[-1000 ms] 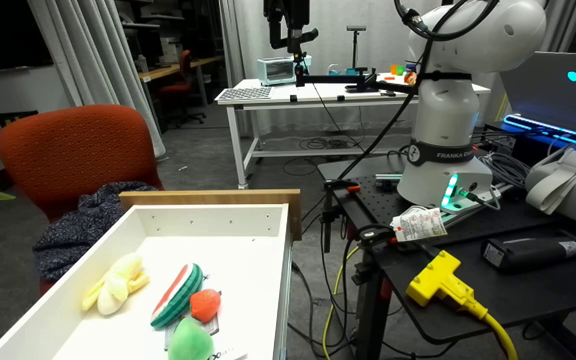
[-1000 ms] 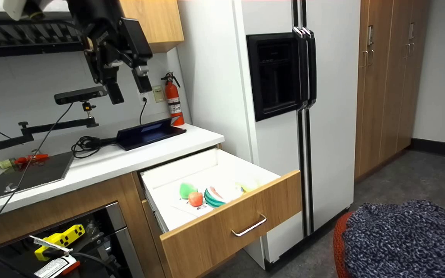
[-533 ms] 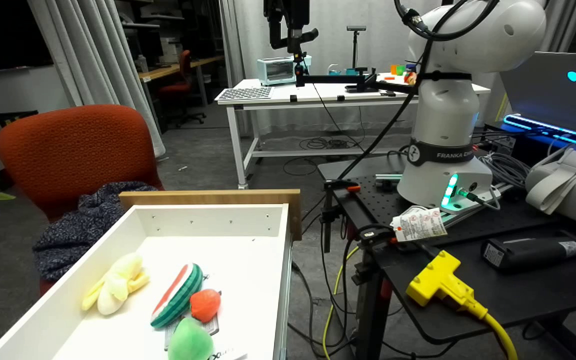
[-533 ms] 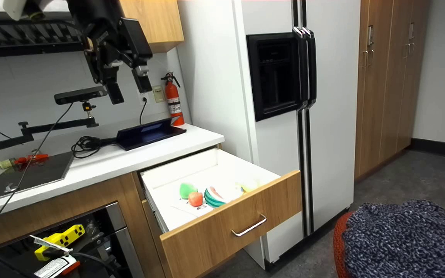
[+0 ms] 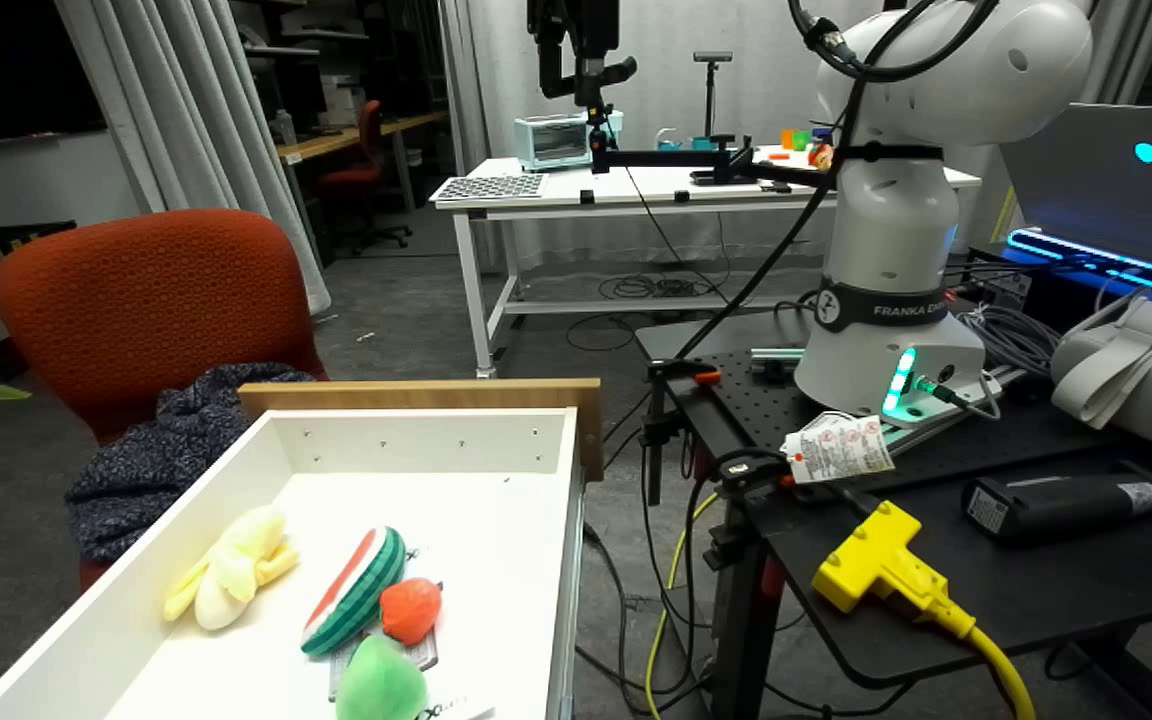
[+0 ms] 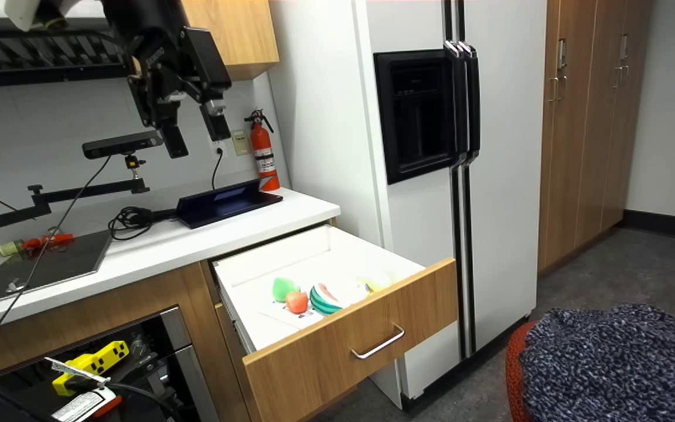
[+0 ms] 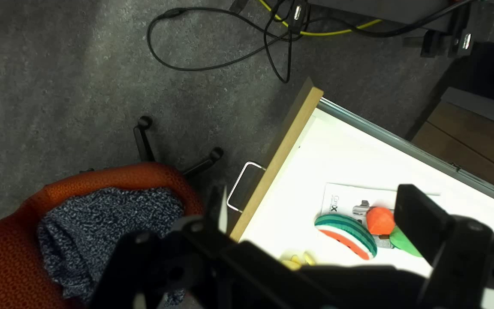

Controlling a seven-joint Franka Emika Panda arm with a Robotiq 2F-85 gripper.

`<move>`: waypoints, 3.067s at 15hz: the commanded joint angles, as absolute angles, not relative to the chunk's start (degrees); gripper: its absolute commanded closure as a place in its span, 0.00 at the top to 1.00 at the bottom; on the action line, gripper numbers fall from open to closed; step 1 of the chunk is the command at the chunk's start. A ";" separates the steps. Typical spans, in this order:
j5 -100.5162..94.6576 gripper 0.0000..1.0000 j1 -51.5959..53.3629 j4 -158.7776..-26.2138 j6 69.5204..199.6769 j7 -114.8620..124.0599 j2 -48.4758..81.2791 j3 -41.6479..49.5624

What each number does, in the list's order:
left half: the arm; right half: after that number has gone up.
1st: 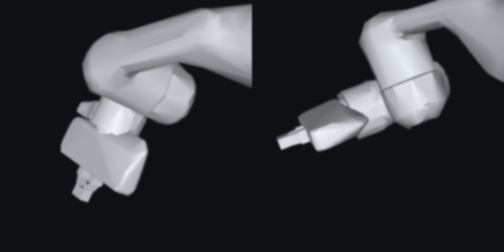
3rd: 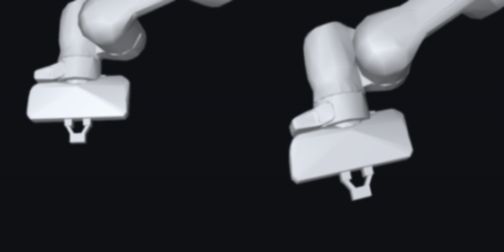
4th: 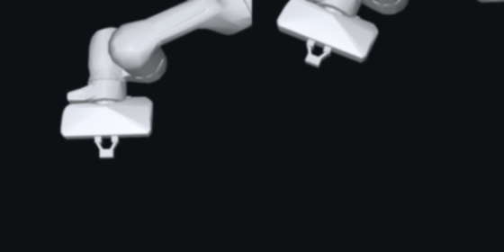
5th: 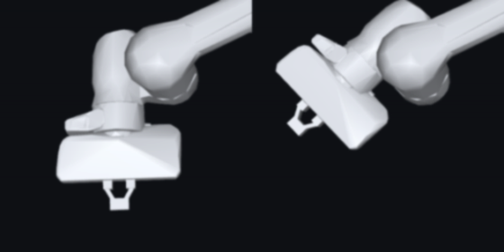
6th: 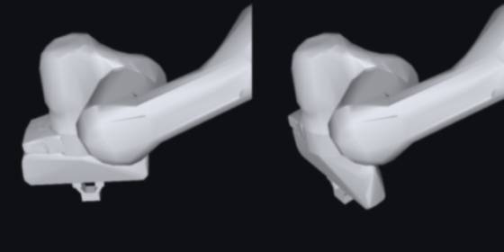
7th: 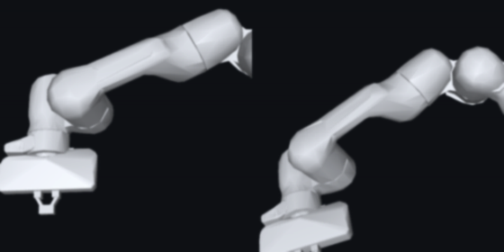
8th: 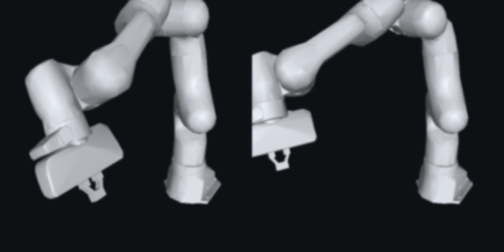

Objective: Close the drawer

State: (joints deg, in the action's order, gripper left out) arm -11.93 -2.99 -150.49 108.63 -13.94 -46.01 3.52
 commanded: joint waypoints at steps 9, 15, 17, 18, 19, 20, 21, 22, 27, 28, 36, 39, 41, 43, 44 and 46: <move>-12.40 1.00 -2.19 -150.34 108.37 -13.47 -46.01 4.13; -12.40 1.00 -2.19 -150.34 108.37 -13.47 -46.01 4.13; -12.40 1.00 -2.19 -150.34 108.37 -13.47 -46.01 4.13; -12.40 1.00 -2.19 -150.34 108.37 -13.47 -46.01 4.13; -12.40 1.00 -2.19 -150.34 108.37 -13.47 -46.01 4.13; -12.40 1.00 -2.19 -150.34 108.37 -13.47 -46.01 4.13; -12.40 1.00 -2.19 -150.34 108.37 -13.47 -46.01 4.13; -12.40 1.00 -2.19 -150.34 108.37 -13.47 -46.01 4.13; -12.40 1.00 -2.19 -150.34 108.37 -13.47 -46.01 4.13; -12.40 1.00 -2.19 -150.34 108.37 -13.47 -46.01 4.13; -12.40 1.00 -2.19 -150.34 108.37 -13.47 -46.01 4.13; -12.36 1.00 -2.42 -150.78 109.91 -12.50 -46.12 4.02; -11.87 1.00 -2.31 -151.21 111.80 -11.96 -46.35 4.23; -10.57 1.00 -1.75 -154.85 116.85 -8.74 -45.91 3.29; -10.25 1.00 -2.04 -154.62 118.49 -7.87 -44.59 3.33; -9.32 1.00 -1.82 -155.57 121.16 -5.15 -43.59 2.39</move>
State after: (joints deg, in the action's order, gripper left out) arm -10.95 -2.50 -153.81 116.73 -8.99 -45.11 3.25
